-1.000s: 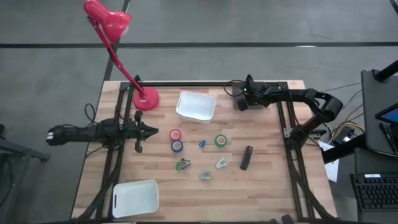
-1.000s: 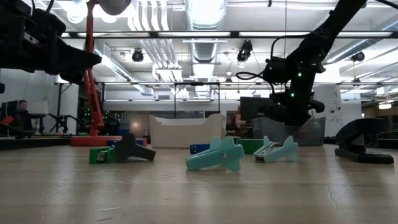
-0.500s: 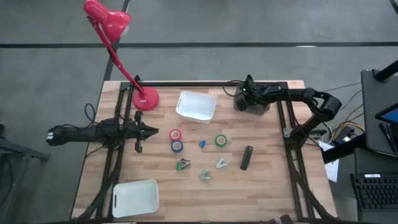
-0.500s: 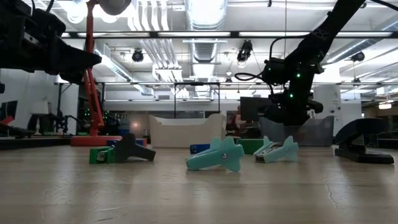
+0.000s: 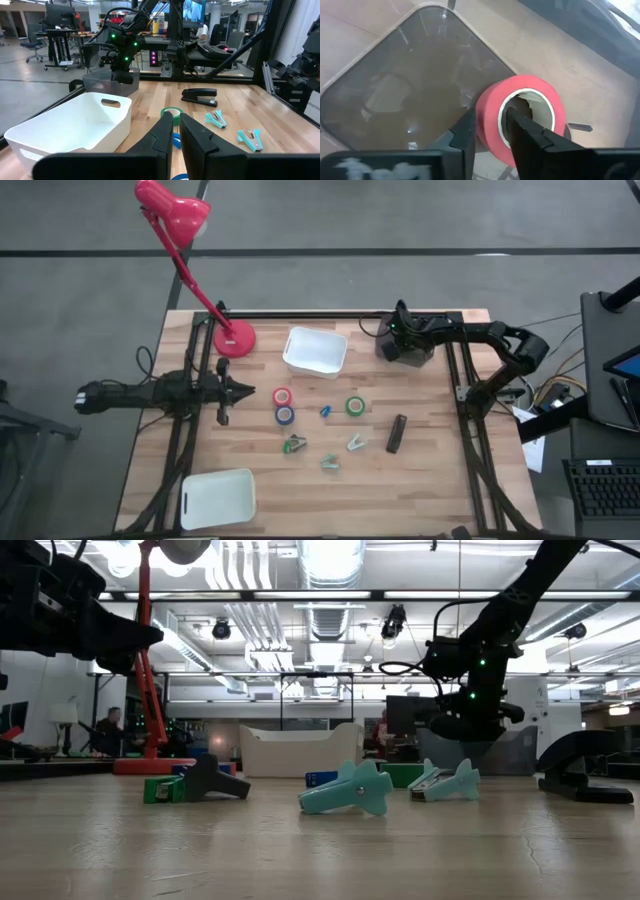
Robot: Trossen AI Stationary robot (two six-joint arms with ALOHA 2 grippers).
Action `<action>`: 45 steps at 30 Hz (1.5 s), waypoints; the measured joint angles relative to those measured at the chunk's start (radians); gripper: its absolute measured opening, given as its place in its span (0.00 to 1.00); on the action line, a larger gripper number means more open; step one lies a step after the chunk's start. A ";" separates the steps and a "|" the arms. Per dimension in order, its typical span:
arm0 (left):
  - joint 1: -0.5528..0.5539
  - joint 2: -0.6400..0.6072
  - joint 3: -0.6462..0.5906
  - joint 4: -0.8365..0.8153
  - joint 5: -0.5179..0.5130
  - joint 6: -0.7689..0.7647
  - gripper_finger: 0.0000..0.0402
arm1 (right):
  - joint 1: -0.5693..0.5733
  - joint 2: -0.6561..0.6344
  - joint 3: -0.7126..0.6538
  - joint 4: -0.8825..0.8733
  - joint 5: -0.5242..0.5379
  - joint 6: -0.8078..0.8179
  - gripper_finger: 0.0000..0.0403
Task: Pick and place Stapler, Stapler remover, tape
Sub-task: Put the pink tape into the gray bin, then adjust the gray bin
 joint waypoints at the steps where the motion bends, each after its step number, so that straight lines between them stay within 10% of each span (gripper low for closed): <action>1: 0.000 0.000 0.000 0.000 0.000 0.000 0.09 | 0.000 0.000 0.000 0.000 0.000 -0.002 0.30; 17: 0.000 0.000 0.000 0.000 0.000 0.000 0.09 | 0.081 -0.167 0.066 -0.171 -0.094 -0.034 0.41; 30: 0.000 0.000 0.000 0.000 0.000 0.000 0.09 | 0.355 -0.307 0.051 -0.347 -0.250 0.160 0.05; 45: 0.000 0.001 0.000 0.000 0.000 0.000 0.09 | 0.342 -0.236 0.020 -0.553 -0.088 0.319 0.02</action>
